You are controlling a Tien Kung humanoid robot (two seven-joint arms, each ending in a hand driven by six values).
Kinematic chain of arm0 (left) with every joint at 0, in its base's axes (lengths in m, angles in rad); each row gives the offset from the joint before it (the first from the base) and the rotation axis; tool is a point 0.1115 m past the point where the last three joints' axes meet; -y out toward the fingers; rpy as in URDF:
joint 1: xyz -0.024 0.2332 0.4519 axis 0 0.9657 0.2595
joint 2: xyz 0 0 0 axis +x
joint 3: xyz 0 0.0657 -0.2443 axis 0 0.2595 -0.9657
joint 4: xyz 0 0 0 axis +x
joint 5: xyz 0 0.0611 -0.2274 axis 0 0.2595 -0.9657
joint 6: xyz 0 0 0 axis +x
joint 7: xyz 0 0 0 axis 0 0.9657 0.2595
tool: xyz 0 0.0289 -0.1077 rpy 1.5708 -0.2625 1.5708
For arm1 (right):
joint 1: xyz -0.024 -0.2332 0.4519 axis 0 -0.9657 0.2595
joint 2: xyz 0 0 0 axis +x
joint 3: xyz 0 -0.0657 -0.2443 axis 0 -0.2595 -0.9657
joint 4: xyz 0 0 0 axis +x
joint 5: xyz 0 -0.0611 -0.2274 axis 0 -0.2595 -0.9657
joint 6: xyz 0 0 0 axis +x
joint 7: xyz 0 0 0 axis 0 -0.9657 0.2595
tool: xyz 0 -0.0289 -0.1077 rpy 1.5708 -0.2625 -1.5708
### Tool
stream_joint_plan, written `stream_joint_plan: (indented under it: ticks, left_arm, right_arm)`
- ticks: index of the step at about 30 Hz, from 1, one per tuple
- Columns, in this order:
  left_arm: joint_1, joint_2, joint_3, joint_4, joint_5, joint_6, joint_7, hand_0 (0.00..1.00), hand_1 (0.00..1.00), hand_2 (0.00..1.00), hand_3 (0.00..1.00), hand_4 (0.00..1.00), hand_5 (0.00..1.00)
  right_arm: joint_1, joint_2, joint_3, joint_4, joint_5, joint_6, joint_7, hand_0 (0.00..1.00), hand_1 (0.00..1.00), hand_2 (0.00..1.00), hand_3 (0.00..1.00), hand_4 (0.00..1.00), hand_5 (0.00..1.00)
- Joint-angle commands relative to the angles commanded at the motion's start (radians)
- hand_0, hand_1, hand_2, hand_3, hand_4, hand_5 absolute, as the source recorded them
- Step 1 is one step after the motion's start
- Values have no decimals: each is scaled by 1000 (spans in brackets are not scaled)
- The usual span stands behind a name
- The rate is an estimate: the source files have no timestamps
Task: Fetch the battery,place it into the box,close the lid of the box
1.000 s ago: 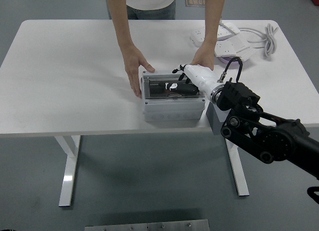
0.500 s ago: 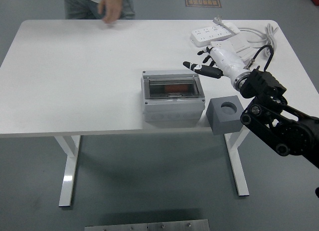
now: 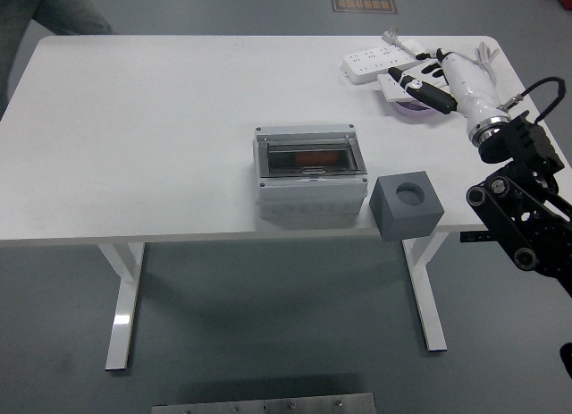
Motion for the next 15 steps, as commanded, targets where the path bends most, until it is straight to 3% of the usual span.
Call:
stream_joint_plan:
  ticks: [5,6,11,12,15]
  left_arm:
    - [-3,-3,1,0,0,-1,-2,839,897,843,810,842,508]
    - [-4,-4,1,0,0,-1,-2,843,898,843,809,842,508]
    - [-5,-6,2,1,-2,0,-3,843,898,843,809,842,508]
    - [-4,-7,3,1,-2,0,-3,845,898,843,810,841,507]
    - [-4,-9,4,1,-4,0,-4,845,898,843,810,841,507]
  right_arm:
    - [-32,25,107,1,-38,-39,-6,917,784,765,809,964,998]
    - [-42,32,133,2,-46,-53,-9,959,816,799,839,985,998]
    - [-73,47,227,8,-83,-122,-27,959,816,799,839,985,998]
    - [-81,48,246,11,-93,-141,-32,998,890,874,912,998,964]
    - [-95,46,280,19,-125,-174,-53,998,890,874,912,998,964]
